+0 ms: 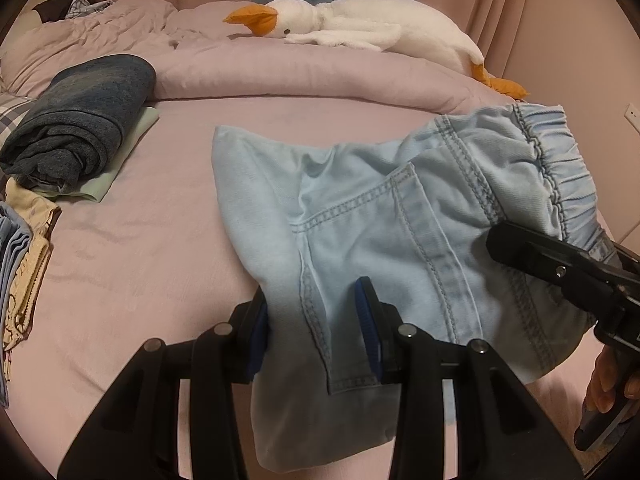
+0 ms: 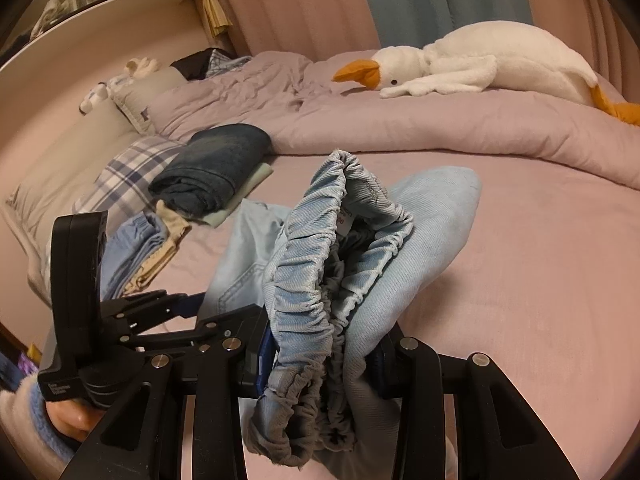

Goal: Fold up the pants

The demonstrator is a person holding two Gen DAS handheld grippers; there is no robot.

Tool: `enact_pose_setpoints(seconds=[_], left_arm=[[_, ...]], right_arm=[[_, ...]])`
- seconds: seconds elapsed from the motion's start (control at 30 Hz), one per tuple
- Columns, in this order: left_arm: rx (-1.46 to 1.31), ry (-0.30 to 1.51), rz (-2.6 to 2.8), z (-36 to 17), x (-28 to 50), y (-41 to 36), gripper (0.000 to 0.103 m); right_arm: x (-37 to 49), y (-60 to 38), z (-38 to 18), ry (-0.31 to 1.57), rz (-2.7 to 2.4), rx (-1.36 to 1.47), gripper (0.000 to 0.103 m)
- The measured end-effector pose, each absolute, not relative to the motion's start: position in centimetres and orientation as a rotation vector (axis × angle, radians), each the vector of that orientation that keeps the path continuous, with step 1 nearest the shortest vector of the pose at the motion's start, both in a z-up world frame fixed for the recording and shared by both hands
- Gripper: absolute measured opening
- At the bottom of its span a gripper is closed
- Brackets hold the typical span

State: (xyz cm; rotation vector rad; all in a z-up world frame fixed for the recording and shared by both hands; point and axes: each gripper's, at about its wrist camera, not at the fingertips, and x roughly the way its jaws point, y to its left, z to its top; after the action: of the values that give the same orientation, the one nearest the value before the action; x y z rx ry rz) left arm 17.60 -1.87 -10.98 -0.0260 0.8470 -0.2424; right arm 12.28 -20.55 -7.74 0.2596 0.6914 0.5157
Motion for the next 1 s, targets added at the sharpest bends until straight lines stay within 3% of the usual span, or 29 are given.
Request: enact_pose_setpoints(seconds=[1.0], left_arm=[[-0.004,0.926,-0.201,-13.0,20.8,-1.7,0.039]], right_arm=[[16.0,-22.5,-11.5,0.851,0.496,0.431,0.040]])
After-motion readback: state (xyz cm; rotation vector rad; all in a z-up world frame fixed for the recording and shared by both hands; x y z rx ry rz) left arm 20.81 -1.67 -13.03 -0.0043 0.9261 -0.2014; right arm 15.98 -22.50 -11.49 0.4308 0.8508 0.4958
